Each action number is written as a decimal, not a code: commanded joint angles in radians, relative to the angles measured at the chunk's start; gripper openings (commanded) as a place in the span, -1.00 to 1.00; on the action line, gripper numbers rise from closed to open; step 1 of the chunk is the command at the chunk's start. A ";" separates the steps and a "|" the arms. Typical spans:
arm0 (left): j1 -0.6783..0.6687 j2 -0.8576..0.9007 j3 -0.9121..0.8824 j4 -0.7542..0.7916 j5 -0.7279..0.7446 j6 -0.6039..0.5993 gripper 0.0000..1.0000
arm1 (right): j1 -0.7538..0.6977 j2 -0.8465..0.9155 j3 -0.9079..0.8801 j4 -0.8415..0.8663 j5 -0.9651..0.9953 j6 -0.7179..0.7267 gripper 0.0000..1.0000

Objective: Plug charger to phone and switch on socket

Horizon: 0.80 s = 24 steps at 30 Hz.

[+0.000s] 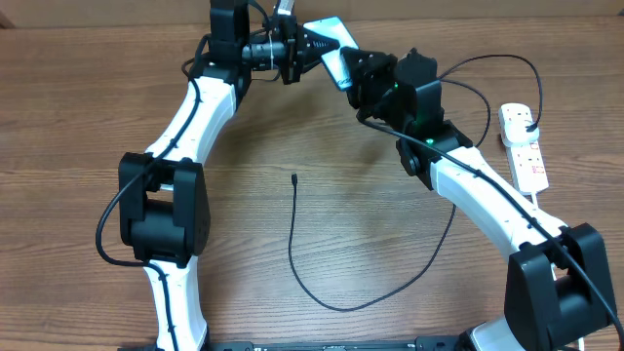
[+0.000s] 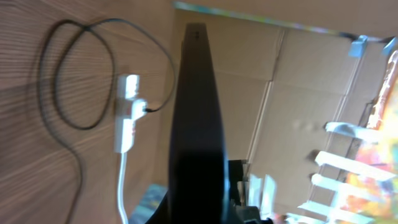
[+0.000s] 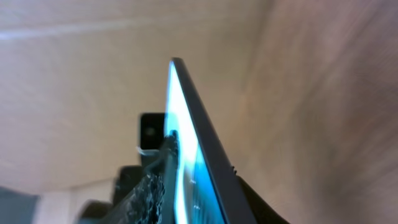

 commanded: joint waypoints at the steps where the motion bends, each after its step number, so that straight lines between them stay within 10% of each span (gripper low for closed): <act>1: 0.078 -0.004 0.010 -0.150 0.006 0.327 -0.92 | -0.021 -0.042 0.033 -0.033 -0.001 -0.192 -0.24; 11: 0.212 -0.004 0.010 -0.400 0.112 0.631 -0.92 | -0.062 -0.042 0.033 -0.381 -0.234 -0.623 0.18; 24: 0.237 -0.004 0.010 -0.399 0.200 0.514 -0.92 | 0.079 -0.017 0.032 -0.738 -0.166 -0.810 0.21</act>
